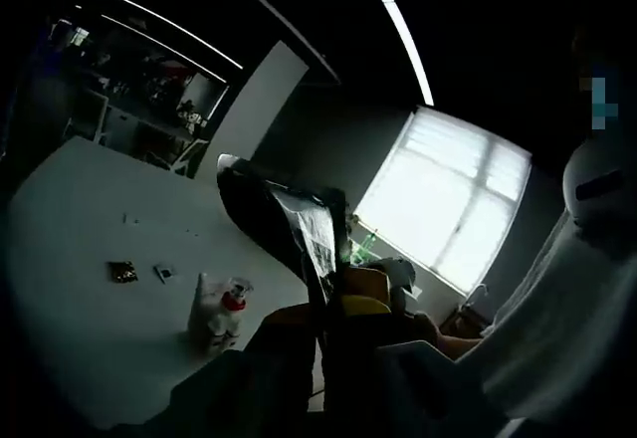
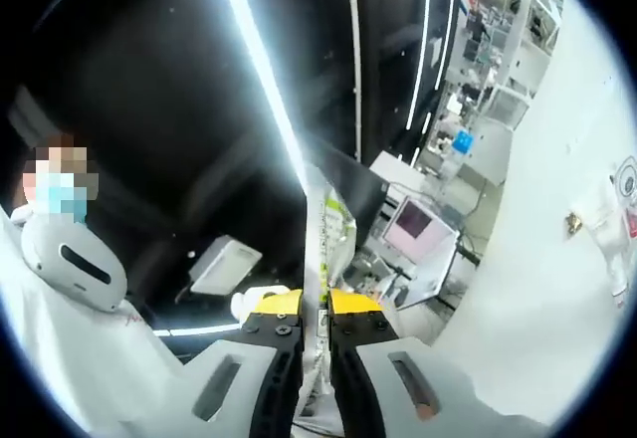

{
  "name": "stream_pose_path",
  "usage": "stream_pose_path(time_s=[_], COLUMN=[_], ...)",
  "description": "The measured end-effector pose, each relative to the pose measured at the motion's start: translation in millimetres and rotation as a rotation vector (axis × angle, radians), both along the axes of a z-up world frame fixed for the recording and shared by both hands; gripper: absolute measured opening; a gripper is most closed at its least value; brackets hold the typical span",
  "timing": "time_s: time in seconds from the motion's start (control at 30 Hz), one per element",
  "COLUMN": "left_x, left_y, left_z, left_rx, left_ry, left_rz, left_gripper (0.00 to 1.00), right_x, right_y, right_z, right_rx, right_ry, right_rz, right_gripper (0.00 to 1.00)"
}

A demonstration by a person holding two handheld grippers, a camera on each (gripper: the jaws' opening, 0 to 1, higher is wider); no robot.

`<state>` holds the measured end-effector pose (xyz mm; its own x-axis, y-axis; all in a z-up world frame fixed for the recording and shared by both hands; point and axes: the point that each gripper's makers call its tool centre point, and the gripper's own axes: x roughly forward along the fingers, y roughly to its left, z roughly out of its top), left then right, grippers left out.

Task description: Arrange the skincare products in the storage area until every visible bottle or jar stands upright without overlapping.

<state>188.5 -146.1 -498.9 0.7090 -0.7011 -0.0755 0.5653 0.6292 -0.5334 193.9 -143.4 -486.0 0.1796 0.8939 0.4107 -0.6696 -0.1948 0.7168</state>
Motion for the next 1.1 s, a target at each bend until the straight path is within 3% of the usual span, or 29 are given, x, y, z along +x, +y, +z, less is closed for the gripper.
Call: stream_pose_path(time_s=[0.17,0.4,0.57,0.67,0.8,0.93,1.03,1.1], left_x=[1.6,-4.9,-9.4,-12.1,-16.9,-18.6,-28.7,-25.9], left_y=[-0.1,0.1,3.8,9.9,9.1,-5.4,-14.9,-14.5], left_z=[0.3,10.3,21.1,32.3,48.5,50.9,56.6,55.2], left_rx=[0.019,-0.032,-0.111,-0.209,-0.363,-0.359,-0.421,-0.42], left_ry=[-0.029,-0.065,-0.084,-0.087,-0.056,-0.05,-0.024,-0.023], left_rz=[-0.01,-0.065,-0.1,-0.127,-0.215,-0.28,-0.364,-0.342], left_gripper=[0.15,0.35,0.55,0.63,0.57,0.41,0.28,0.27], right_x=[-0.4,0.6,-9.0,-8.8,-14.4,-22.0,-23.3,-22.8], right_y=[-4.7,-14.9,-15.7,-16.4,-14.8,-10.2,-11.7,-14.6], right_z=[9.1,24.7,39.2,45.4,52.0,52.6,54.1,54.4], right_rx=[0.035,0.14,0.188,0.214,0.229,0.205,0.215,0.219], right_ry=[-0.01,0.035,0.01,0.009,-0.004,-0.029,-0.029,-0.031], right_rz=[0.015,0.053,0.108,0.119,0.155,0.185,0.185,0.184], right_gripper=[0.06,0.04,0.04,0.04,0.04,0.04,0.04,0.04])
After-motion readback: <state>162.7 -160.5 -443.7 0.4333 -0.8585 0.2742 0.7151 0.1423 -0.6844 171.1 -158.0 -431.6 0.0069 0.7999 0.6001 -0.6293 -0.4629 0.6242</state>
